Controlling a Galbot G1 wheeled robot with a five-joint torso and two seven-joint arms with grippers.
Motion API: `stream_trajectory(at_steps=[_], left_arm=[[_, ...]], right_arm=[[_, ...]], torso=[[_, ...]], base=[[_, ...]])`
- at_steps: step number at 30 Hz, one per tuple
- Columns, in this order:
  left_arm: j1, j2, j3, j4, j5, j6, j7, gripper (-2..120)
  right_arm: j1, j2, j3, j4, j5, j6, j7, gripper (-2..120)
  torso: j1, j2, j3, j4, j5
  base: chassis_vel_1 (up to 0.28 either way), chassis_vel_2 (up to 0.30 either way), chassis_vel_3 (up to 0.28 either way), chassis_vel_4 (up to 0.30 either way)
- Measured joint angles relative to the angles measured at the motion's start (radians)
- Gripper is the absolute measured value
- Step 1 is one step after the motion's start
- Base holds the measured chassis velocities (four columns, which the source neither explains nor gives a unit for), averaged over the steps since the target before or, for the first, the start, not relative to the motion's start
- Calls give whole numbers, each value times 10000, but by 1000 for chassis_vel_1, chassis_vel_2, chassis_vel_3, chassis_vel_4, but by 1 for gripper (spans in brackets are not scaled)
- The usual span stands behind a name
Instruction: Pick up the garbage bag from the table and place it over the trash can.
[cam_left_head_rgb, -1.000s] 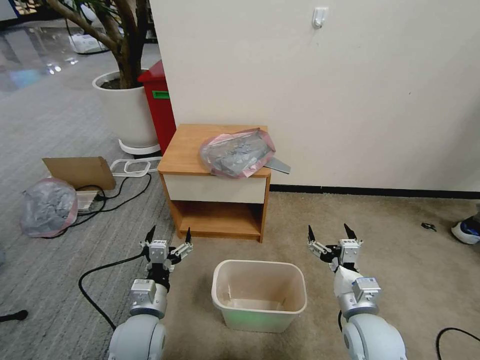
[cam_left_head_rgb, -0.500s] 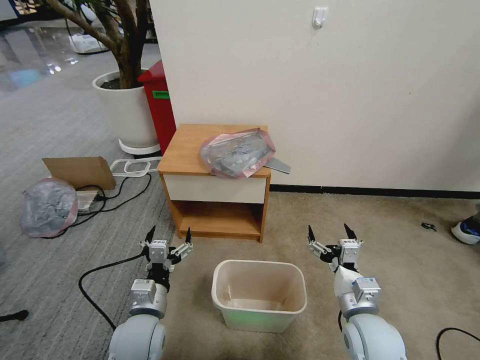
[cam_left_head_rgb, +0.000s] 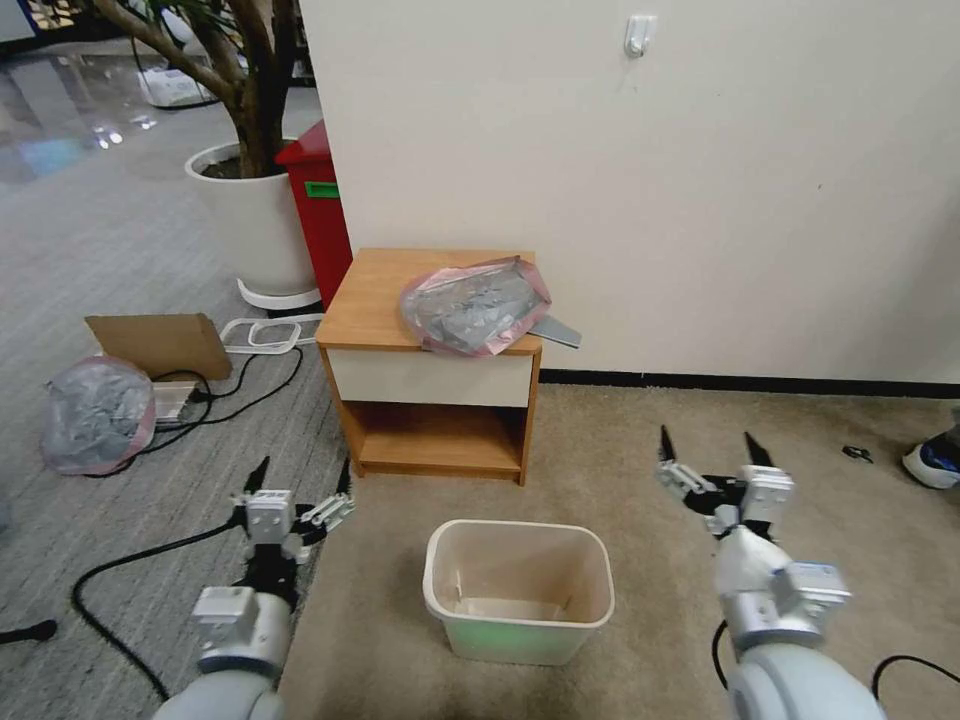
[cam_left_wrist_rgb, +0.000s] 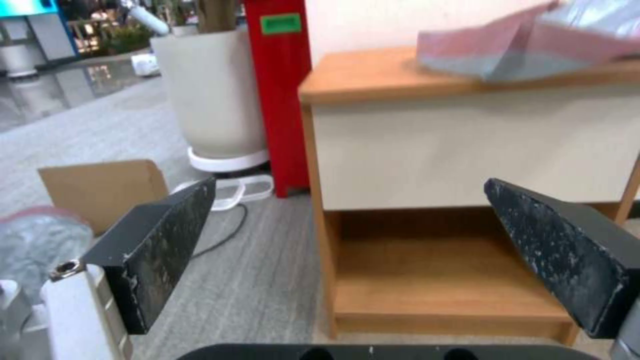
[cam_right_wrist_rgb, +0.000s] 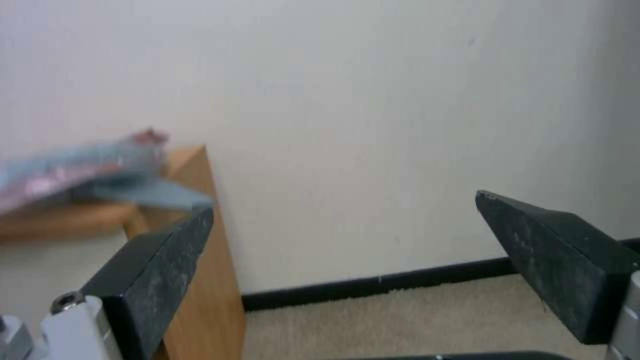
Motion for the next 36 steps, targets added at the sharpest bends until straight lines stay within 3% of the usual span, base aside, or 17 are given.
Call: stream_trajectory(at_steps=[5,10,18,20,22,23,25,27,28,31,32,35,36], left_arm=[[899,218,-313,-1182,-307,430,-132,100],[1468,612,-675,-1306,-746,784,-208,100],[1725,1144,-805,-1296,-1333,597,-595,100],[1861,1275,-864,-1281,-1646,400,-697,100],[2049,1355,-935,-1265,-1927,134,-882,100],[2049,1355,-935,-1265,-1927,134,-882,100],[2230,1362,-1026,-1254,-1997,-211,-1007,100],[2410,1340,-1097,-1248,-2003,-407,-1044,100],[2410,1340,-1097,-1248,-2003,-407,-1044,100],[2676,1291,-1199,-1237,-2002,-560,-1046,100],[2676,1291,-1199,-1237,-2002,-560,-1046,100],[3038,1341,-1411,-1230,-1969,-842,-1046,100],[3038,1341,-1411,-1230,-1969,-842,-1046,100]], right_arm=[[-234,-34,-20,353,220,-298,150,100],[-228,-157,-201,-9,228,-183,151,100],[-149,-302,-260,-501,759,208,151,100],[98,-400,-268,-770,1893,267,147,100],[673,-476,-365,-1149,3998,142,167,100],[673,-476,-365,-1149,3998,142,167,100],[1511,-559,-474,-1600,5996,-69,346,100],[2261,-619,-542,-2043,7443,-206,567,100],[2261,-619,-542,-2043,7443,-206,567,100],[3364,-667,-646,-2952,9947,-493,719,100],[3364,-667,-646,-2952,9947,-493,719,100],[4438,-542,-686,-4209,12015,-855,725,100],[4438,-542,-686,-4209,12015,-855,725,100]], torso=[[0,0,-1,-1,6],[0,0,0,0,0],[0,0,1,-1,-1],[0,-1,1,-2,-1],[0,-1,1,-2,-1],[0,-1,1,-2,-1],[0,-1,1,-1,0],[0,-1,1,-1,0],[0,-1,1,-1,0],[0,-1,1,1,0],[0,-1,1,1,0],[0,-3,1,1,1],[0,-3,1,1,1]], base=[[0,0,0,0],[0,0,0,0],[0,0,0,0],[0,0,0,0],[0,0,0,0],[0,0,0,0],[0,0,0,0],[0,0,0,0],[0,0,0,0],[0,0,0,0],[0,0,0,0],[0,0,0,0],[0,0,0,0]])
